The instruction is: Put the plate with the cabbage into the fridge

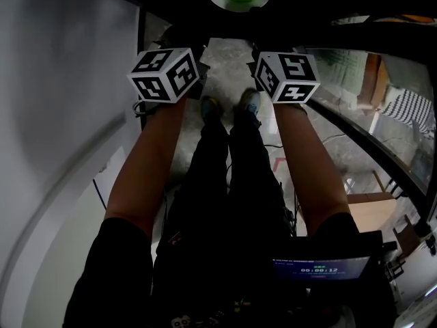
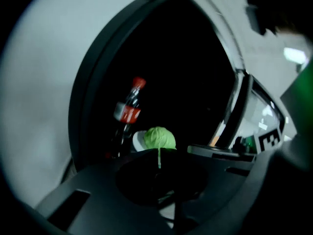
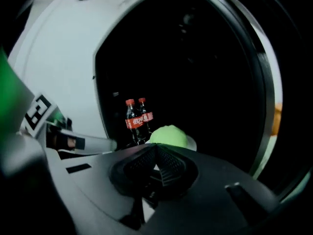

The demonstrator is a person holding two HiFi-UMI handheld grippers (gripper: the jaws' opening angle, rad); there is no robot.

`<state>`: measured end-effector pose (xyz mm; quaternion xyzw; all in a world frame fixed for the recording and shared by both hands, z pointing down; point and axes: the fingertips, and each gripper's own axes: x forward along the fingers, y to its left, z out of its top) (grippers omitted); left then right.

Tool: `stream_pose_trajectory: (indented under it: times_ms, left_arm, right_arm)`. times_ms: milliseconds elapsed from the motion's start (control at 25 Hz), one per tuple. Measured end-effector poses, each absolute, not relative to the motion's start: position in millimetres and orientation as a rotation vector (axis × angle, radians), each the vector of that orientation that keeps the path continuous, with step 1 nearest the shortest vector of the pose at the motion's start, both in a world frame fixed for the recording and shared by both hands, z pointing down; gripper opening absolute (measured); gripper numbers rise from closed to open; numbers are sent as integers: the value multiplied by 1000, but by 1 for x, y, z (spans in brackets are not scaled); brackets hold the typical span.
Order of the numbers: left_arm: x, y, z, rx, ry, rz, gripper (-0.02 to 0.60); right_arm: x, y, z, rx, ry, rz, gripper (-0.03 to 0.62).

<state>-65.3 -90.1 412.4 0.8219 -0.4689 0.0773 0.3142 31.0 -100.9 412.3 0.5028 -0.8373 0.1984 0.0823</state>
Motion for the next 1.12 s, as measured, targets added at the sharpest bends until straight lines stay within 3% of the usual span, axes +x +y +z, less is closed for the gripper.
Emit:
stream_pose_trajectory:
  times_ms: [160,1120]
  left_arm:
    - [-54,-87,388,2434,-1418,407,17]
    - [-58,-59,332,2457,-1463,416,17]
  right_arm:
    - [31,-94,403,1518,-2460,405,6]
    - [39,-67,354,1554,-2442,413,6]
